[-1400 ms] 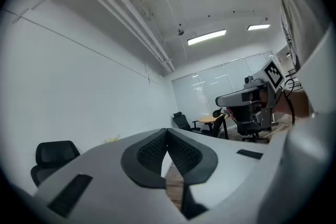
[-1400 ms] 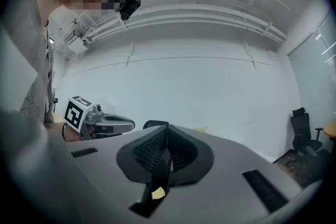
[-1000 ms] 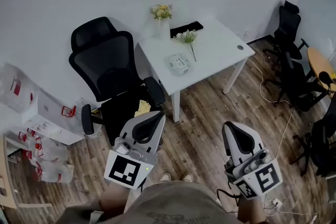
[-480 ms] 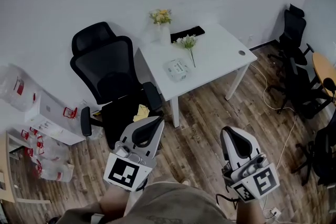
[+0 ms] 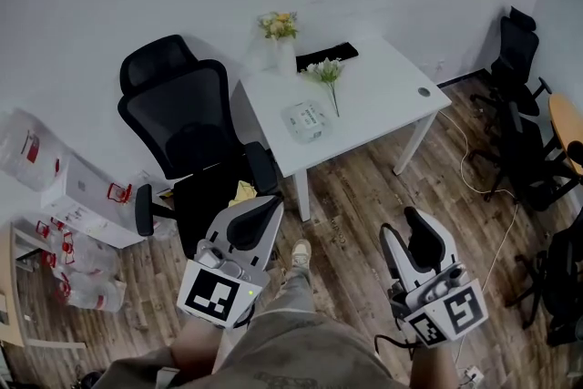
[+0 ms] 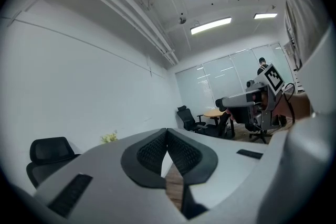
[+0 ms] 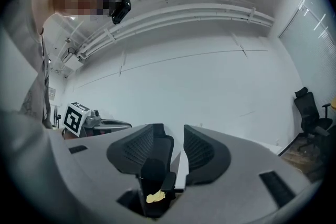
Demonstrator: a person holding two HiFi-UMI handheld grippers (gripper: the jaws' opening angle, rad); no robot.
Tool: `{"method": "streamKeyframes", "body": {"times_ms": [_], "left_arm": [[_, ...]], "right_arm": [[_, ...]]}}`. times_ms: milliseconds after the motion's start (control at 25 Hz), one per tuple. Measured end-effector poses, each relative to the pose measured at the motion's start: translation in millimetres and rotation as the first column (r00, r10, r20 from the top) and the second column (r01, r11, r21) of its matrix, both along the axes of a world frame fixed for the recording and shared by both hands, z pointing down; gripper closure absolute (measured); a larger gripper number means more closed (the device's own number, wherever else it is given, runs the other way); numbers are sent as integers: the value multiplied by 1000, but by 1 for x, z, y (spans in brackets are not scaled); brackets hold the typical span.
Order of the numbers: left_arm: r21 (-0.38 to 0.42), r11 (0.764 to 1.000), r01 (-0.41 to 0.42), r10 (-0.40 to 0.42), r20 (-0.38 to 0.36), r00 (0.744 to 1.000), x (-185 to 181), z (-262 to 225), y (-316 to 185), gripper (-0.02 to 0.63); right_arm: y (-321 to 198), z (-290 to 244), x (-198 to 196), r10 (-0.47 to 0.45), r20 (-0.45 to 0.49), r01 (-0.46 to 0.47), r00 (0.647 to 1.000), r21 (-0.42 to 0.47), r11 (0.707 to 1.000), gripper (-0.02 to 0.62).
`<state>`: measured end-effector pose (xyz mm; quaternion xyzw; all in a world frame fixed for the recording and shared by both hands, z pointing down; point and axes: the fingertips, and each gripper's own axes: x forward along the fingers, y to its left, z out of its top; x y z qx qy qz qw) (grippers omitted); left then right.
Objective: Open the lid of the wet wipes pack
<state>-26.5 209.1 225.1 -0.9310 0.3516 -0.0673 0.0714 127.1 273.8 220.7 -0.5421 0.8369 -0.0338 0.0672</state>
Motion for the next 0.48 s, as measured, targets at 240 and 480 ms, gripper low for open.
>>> {"method": "streamKeyframes", "body": {"times_ms": [240, 480], "left_arm": [[-14, 1000, -4, 4, 2, 1000, 6, 14, -46, 589], [-40, 999, 13, -13, -7, 1000, 7, 19, -120, 589]], "right_arm": [[-45, 17, 4, 0, -16, -1, 1000, -39, 999, 411], [-115, 23, 8, 0, -55, -5, 998, -83, 997, 411]]}}
